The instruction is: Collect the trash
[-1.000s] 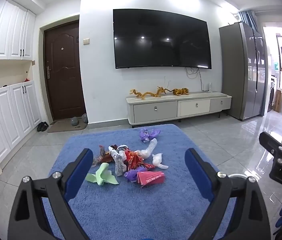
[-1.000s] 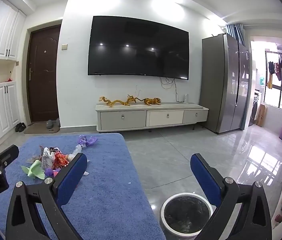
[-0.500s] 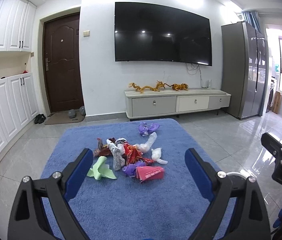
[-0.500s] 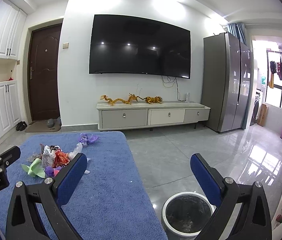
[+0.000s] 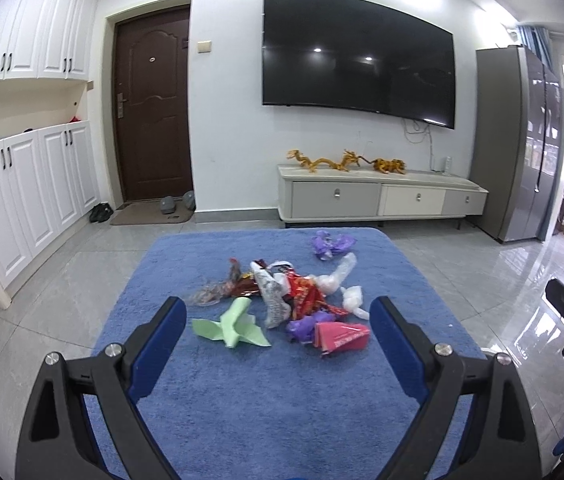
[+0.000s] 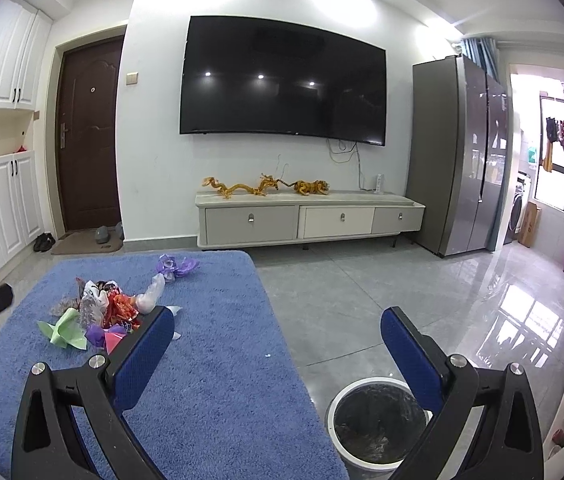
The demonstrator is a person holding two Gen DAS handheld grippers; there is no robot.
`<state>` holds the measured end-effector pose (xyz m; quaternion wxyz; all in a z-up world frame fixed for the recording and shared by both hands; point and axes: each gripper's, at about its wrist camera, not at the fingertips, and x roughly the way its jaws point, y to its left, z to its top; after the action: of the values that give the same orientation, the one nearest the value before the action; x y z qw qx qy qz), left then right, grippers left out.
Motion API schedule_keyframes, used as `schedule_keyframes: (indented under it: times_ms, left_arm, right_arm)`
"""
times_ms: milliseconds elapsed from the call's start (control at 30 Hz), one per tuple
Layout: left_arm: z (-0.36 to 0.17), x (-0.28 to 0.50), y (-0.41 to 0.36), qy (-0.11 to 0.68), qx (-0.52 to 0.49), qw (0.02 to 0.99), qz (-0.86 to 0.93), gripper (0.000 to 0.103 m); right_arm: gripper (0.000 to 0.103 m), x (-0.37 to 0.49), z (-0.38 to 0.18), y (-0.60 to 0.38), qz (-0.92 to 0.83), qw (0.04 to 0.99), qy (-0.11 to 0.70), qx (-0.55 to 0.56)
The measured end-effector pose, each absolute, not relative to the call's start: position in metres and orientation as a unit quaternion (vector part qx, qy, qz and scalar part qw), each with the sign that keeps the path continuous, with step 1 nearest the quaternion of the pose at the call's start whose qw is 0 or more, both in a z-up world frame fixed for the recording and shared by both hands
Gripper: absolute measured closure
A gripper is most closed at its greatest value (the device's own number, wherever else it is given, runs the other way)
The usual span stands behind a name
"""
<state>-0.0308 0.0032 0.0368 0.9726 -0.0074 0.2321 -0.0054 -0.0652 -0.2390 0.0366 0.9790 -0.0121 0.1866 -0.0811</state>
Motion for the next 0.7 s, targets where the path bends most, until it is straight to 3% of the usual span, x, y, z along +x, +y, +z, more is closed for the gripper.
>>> schedule_keyframes:
  times_ms: [300, 700]
  left_arm:
    - [0.031, -0.017, 0.019, 0.245, -0.014, 0.969, 0.029, 0.01]
    - [0.022, -0.012, -0.014, 0.252, 0.026, 0.967, -0.006, 0.01]
  right_arm:
    - [0.0, -0.044, 0.024, -0.24, -0.068, 0.972, 0.219, -0.049]
    - [0.0, -0.051, 0.021, -0.252, -0.081, 0.977, 0.196, -0.03]
